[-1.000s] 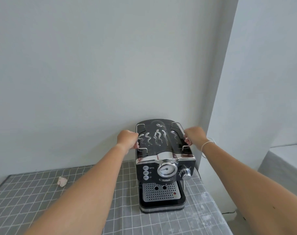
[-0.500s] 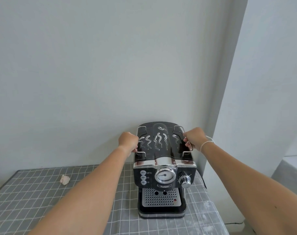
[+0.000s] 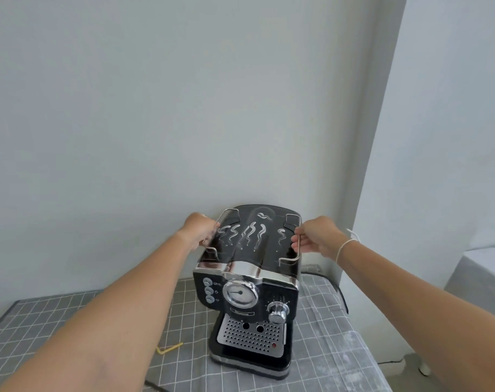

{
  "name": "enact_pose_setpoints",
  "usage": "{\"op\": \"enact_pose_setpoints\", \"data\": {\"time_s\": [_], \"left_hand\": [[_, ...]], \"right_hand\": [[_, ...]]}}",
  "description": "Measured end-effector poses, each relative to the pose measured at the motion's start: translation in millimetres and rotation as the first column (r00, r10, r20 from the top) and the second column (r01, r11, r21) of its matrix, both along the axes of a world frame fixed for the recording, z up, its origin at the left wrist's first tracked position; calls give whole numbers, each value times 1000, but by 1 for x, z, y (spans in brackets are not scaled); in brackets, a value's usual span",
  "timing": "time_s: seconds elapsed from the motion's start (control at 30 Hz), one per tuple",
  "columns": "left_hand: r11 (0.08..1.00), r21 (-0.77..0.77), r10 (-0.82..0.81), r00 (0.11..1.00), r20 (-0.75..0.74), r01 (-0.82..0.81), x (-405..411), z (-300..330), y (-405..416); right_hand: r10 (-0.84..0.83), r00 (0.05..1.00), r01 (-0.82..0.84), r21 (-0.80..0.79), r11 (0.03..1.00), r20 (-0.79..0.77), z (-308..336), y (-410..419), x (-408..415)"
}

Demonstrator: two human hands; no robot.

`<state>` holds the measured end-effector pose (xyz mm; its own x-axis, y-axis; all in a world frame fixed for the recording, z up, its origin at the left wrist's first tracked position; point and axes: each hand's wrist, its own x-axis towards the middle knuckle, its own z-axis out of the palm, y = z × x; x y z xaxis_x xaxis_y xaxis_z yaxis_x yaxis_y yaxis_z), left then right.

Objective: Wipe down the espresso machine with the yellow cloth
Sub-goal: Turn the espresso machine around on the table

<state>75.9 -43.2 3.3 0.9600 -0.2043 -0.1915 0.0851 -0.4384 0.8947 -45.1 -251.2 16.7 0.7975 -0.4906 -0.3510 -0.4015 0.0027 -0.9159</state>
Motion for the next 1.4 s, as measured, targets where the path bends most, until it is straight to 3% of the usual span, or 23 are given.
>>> {"op": "enact_pose_setpoints", "data": {"time_s": [0.3,0.67,0.9,1.07,1.23,1.4], "left_hand": [[970,214,-136,989,65,119,30,17,18],[942,296,-201,971,130,156,45,13,37],[942,314,-179,968,177,117,45,9,44],[959,284,-76,968,238,5,36,9,49],[955,288,-11,966,260,-66,27,9,69],[964,241,39,956,291,-113,5,11,94]], "right_hand": [[-32,999,25,216,976,28,0,50,-9],[-94,994,78,246,966,53,-18,85,-8],[-77,995,56,266,962,68,-21,95,-8],[-46,996,21,283,959,83,-20,95,-15],[-10,996,-12,237,971,94,-17,94,-22],[-64,993,60,40,997,96,-17,80,-18]]}}
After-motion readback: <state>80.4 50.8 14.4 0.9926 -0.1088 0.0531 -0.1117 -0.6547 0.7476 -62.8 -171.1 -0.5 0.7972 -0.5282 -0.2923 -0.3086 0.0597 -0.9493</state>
